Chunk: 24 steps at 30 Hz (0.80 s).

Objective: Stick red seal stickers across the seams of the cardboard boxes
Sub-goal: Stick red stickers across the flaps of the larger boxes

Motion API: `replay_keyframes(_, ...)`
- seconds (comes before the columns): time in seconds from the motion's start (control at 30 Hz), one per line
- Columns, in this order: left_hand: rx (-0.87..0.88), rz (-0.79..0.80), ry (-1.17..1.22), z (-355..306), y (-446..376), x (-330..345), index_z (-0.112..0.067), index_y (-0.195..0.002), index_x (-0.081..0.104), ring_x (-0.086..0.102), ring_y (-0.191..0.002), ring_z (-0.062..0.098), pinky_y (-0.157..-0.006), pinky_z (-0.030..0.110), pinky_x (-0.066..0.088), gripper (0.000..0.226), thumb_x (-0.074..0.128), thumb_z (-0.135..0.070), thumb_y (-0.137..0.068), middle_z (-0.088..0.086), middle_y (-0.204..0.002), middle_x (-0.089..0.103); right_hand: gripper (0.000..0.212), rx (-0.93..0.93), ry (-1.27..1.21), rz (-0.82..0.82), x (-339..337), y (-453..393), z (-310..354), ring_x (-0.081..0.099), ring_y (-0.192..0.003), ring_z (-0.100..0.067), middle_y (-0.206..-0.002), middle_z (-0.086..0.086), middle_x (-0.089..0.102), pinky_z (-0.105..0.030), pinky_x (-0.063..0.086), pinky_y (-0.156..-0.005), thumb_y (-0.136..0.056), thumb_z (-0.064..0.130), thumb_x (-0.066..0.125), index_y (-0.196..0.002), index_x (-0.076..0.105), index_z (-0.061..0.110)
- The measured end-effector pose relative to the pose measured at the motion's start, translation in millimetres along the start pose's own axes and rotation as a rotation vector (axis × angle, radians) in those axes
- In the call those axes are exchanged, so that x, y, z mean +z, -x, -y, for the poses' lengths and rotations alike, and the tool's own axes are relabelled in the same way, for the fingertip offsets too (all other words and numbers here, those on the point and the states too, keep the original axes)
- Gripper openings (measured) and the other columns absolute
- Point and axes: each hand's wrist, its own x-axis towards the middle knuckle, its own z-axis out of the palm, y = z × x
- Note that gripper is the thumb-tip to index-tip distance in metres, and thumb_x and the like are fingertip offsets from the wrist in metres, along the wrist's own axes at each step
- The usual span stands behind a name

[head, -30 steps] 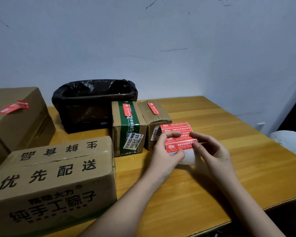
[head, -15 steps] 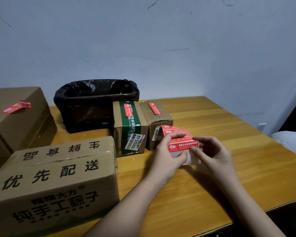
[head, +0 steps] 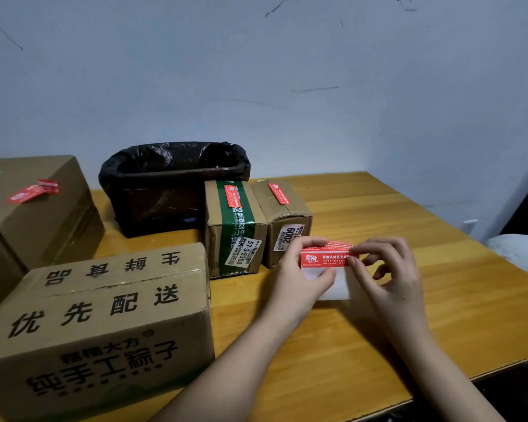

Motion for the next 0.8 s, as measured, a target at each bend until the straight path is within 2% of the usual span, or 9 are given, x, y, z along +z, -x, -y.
replay_keyframes(0.07, 0.013, 0.009, -0.022, -0.8, 0.7, -0.4, -0.011, -0.106, 0.062, 0.060, -0.088, -0.004, -0.080, 0.010, 0.045, 0.032, 0.067, 0.007, -0.080, -0.004, -0.102, 0.065, 0.019, -0.025, 0.103, -0.009, 0.9, 0.4, -1.7, 0.055, -0.082, -0.009, -0.098, 0.007, 0.052, -0.015, 0.044, -0.074, -0.086, 0.032, 0.059, -0.095, 0.068, 0.017)
replay_keyframes(0.17, 0.030, 0.043, -0.058, -2.6, 1.0, -0.3, -0.013, -0.102, 0.068, 0.059, -0.098, -0.007, -0.084, 0.005, 0.041, 0.028, 0.064, 0.006, -0.082, -0.009, -0.101, 0.067, 0.023, -0.065, 0.230, -0.013, 3.1, 1.0, -0.9, 0.057, -0.086, -0.016, -0.094, 0.002, 0.058, -0.030, 0.047, -0.069, -0.089, 0.032, 0.057, -0.094, 0.070, 0.013)
replay_keyframes(0.27, 0.033, 0.051, -0.067, -3.1, 1.4, -0.6, -0.016, -0.108, 0.069, 0.057, -0.105, -0.010, -0.086, 0.002, 0.038, 0.034, 0.063, 0.006, -0.083, -0.011, -0.108, 0.067, 0.020, -0.096, 0.255, -0.029, 3.6, 1.1, -0.3, 0.055, -0.090, -0.015, -0.095, 0.001, 0.059, -0.028, 0.045, -0.072, -0.087, 0.029, 0.059, -0.092, 0.071, 0.014)
replay_keyframes(0.4, 0.017, 0.055, -0.076, -2.2, 1.8, -1.3, -0.021, -0.112, 0.068, 0.056, -0.105, -0.013, -0.086, 0.003, 0.039, 0.037, 0.065, 0.003, -0.084, -0.013, -0.110, 0.066, 0.015, -0.142, 0.226, -0.005, 3.2, 1.0, -1.2, 0.054, -0.087, -0.013, -0.092, 0.000, 0.060, -0.028, 0.042, -0.071, -0.086, 0.024, 0.060, -0.087, 0.070, 0.013)
replay_keyframes(0.6, -0.018, 0.053, -0.070, 2.0, 1.8, 0.1, -0.018, -0.120, 0.065, 0.059, -0.108, -0.001, -0.091, 0.011, 0.044, 0.043, 0.066, 0.004, -0.082, -0.007, -0.117, 0.064, 0.014, -0.190, 0.203, 0.018, 2.8, 1.6, 0.2, 0.057, -0.084, -0.018, -0.090, 0.000, 0.062, -0.025, 0.039, -0.073, -0.089, 0.020, 0.055, -0.087, 0.065, 0.010)
replay_keyframes(0.7, -0.022, 0.062, -0.069, 3.1, 0.5, -0.2, -0.017, -0.122, 0.063, 0.058, -0.111, 0.002, -0.095, 0.015, 0.044, 0.046, 0.065, 0.006, -0.082, -0.008, -0.118, 0.064, 0.013, -0.237, 0.258, 0.008, 3.2, 1.9, 0.2, 0.060, -0.081, -0.025, -0.089, -0.002, 0.064, -0.033, 0.042, -0.073, -0.089, 0.019, 0.054, -0.087, 0.064, 0.010)
replay_keyframes(0.8, -0.025, 0.071, -0.091, 3.2, 0.4, -1.4, -0.022, -0.121, 0.063, 0.055, -0.113, -0.006, -0.097, 0.011, 0.041, 0.047, 0.065, 0.004, -0.082, -0.013, -0.118, 0.063, 0.006, -0.302, 0.257, 0.006, 3.7, 2.5, 2.6, 0.058, -0.078, -0.026, -0.088, -0.004, 0.064, -0.038, 0.043, -0.070, -0.090, 0.019, 0.054, -0.093, 0.058, 0.016)
